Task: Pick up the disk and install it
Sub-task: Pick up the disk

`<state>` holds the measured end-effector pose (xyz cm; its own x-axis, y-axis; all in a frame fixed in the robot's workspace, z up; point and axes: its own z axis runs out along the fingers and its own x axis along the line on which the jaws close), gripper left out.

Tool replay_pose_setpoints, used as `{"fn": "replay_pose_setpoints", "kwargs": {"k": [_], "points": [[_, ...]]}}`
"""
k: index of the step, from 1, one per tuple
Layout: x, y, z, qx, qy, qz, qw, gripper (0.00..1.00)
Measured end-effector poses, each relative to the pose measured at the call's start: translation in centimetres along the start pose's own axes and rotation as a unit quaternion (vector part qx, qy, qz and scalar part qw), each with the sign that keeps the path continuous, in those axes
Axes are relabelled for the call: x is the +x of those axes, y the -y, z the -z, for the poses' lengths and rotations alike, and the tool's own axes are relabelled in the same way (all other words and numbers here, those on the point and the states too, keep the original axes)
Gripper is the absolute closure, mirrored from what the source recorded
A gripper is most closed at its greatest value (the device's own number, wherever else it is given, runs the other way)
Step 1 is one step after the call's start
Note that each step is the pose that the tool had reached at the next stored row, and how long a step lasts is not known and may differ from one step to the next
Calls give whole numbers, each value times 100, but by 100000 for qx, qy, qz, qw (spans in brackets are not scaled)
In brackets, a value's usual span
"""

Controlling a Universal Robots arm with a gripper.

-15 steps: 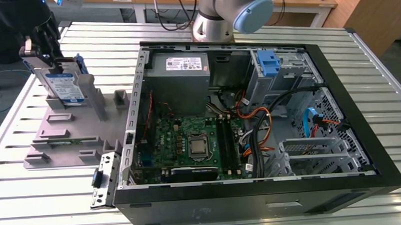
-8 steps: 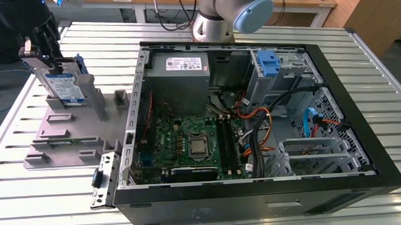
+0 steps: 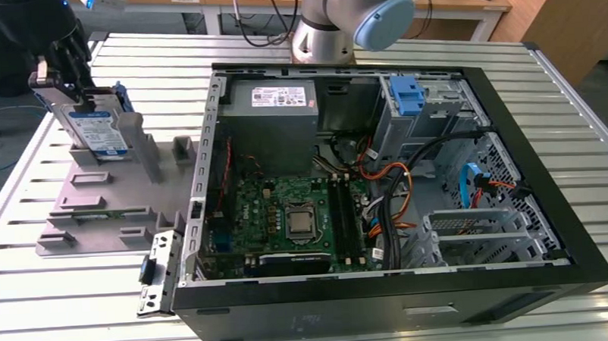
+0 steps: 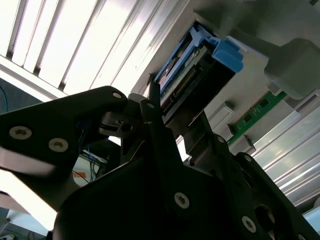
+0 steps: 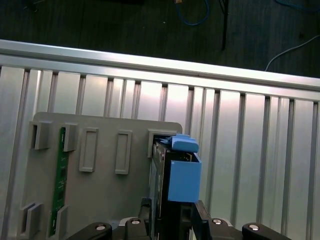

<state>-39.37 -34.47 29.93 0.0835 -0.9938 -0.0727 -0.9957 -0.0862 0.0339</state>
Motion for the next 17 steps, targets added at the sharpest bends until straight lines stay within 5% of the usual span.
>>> {"fn": "replay_pose_setpoints", "kwargs": {"k": [4,12,17], "points": [[0,0,0,-4,-1,-2,100000,64],[0,0,-2,10,3,-109,100000,64],[1,0,-10,314,148,-4341,99905,64]]}}
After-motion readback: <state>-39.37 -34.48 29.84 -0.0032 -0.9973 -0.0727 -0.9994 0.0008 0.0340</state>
